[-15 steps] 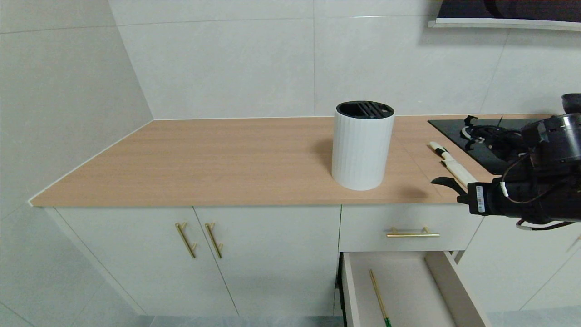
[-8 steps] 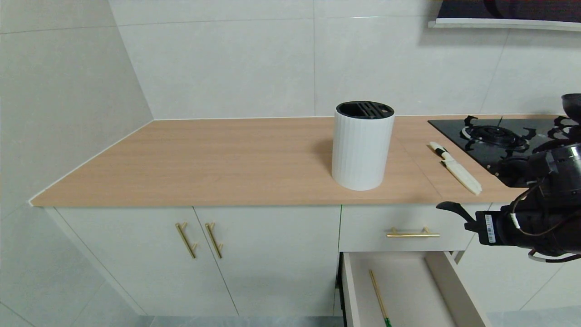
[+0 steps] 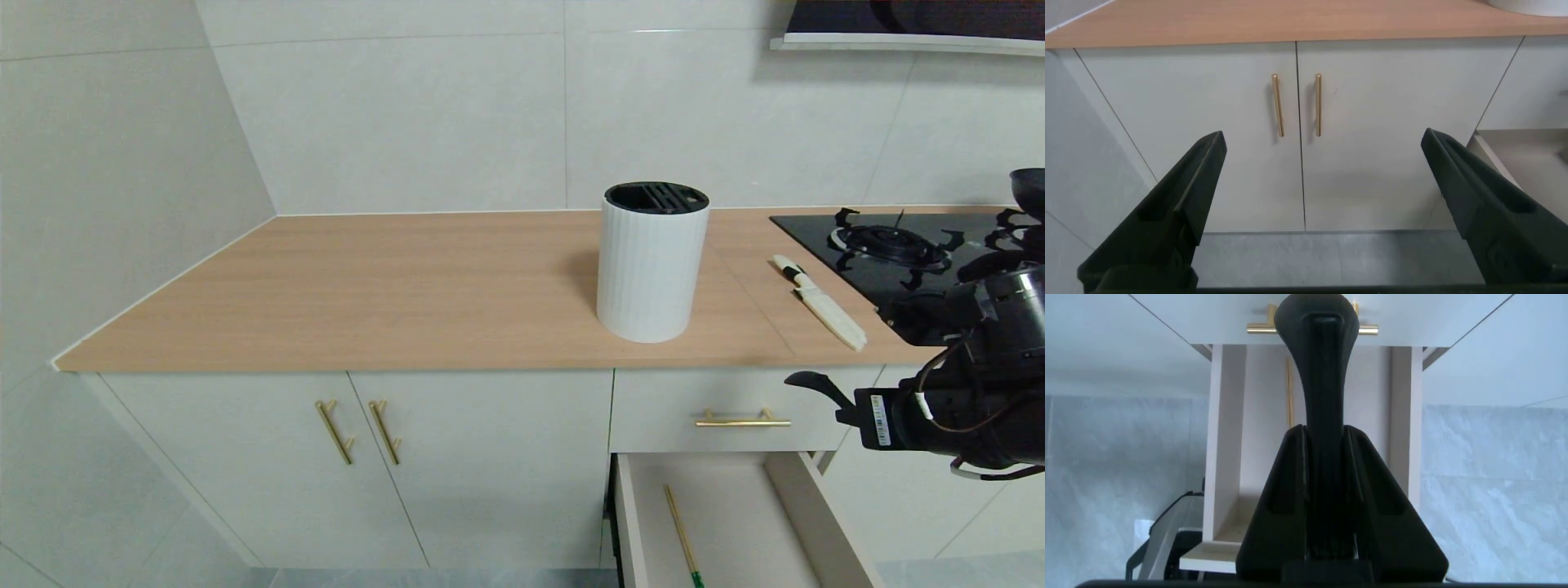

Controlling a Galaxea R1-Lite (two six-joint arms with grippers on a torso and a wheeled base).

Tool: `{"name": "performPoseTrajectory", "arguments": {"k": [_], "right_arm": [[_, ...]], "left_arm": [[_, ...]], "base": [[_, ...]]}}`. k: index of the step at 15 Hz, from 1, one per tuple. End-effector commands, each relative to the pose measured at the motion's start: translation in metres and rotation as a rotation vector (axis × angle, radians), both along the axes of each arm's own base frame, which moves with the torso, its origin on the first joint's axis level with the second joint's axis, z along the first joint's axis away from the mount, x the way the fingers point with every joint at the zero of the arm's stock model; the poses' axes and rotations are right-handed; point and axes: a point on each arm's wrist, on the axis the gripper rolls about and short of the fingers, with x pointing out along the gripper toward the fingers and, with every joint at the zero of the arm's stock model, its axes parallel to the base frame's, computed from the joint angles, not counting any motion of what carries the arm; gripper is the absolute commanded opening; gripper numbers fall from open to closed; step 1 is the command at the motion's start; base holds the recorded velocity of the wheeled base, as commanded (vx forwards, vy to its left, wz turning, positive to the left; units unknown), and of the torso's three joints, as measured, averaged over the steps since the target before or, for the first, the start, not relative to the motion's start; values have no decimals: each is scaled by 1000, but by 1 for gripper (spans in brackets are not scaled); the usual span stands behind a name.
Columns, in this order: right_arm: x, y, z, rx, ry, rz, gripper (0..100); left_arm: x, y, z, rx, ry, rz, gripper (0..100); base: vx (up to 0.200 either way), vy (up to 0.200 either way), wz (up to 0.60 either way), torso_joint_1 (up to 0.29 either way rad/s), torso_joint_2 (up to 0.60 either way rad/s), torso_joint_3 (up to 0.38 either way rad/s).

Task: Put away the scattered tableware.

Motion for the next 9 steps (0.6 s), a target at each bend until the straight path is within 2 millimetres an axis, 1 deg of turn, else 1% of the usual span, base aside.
{"name": "performPoseTrajectory", "arguments": {"k": [1, 4, 9], "right_arm": [[1, 0, -2, -2, 7, 0, 0], [3, 1, -4, -6, 17, 1, 0], [3, 1, -5, -6, 20, 1, 0]], "left_arm": [[0, 0, 0, 0, 1, 0, 100], [0, 0, 0, 0, 1, 0, 100], [0, 0, 0, 0, 1, 0, 100]], "base": [[0, 0, 0, 0, 0, 0], [0, 0, 0, -152, 342, 194], [0, 0, 0, -197, 484, 277]]}}
